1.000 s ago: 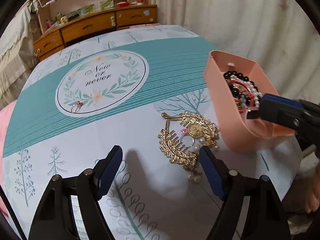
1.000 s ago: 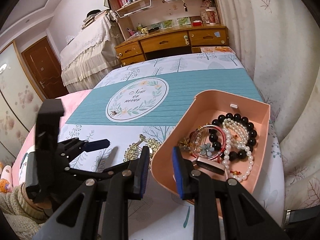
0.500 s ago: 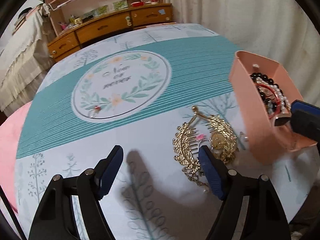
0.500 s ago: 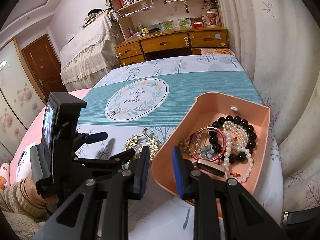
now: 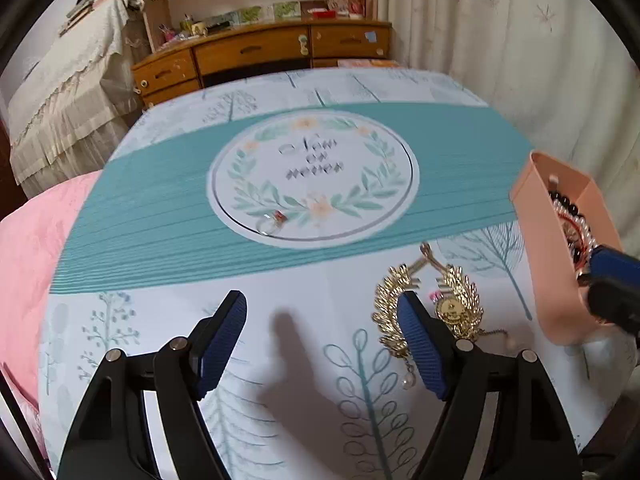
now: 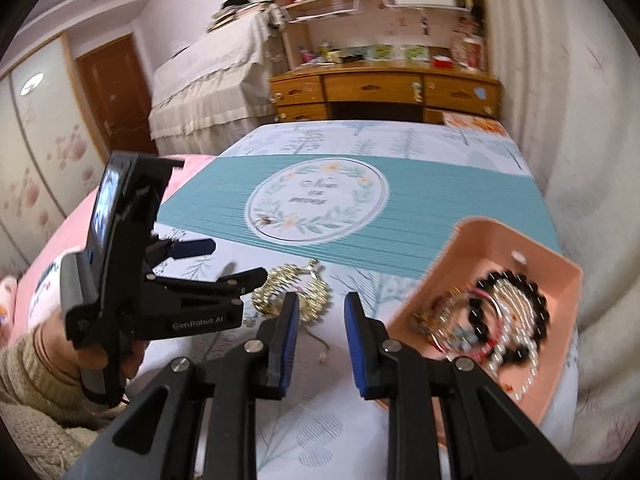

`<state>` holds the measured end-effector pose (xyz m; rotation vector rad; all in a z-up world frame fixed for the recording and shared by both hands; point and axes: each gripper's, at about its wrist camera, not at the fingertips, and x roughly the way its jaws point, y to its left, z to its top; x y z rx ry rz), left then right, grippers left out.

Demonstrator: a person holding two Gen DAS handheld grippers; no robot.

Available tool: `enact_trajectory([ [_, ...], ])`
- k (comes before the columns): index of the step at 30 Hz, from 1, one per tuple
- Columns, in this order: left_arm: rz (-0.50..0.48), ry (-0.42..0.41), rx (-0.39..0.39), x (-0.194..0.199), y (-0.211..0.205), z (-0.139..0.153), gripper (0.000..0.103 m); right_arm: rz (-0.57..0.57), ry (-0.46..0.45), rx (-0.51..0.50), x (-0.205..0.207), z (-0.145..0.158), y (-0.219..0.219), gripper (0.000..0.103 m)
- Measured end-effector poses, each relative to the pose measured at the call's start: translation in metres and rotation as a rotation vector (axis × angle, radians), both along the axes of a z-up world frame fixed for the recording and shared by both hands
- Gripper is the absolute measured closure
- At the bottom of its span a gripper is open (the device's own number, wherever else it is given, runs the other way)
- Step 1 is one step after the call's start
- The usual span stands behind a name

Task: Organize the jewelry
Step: 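Move the right gripper to the gold leaf hair comb on the cloth, then grasp the gold leaf hair comb with the right gripper and lift it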

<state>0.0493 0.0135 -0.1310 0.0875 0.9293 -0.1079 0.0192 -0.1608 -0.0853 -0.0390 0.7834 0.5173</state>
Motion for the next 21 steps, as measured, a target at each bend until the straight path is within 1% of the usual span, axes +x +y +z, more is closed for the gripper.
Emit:
enact_trajectory([
  [6,0.025,-0.045,-0.007,-0.009,0.019,0.016,0.027,0.161,0.025,-0.062,0.005,-0.016,0.038,0.079],
  [10,0.068,-0.046,-0.029,-0.011,0.041,0.017,0.027,0.260,0.008,-0.166,0.005,-0.031,0.063,0.080],
  [16,0.116,-0.027,-0.079,-0.009,0.065,0.010,0.027,0.311,0.008,-0.280,0.012,-0.042,0.083,0.080],
  [21,0.123,-0.022,-0.102,-0.008,0.073,0.007,0.027,0.330,0.030,-0.356,0.018,-0.052,0.087,0.080],
])
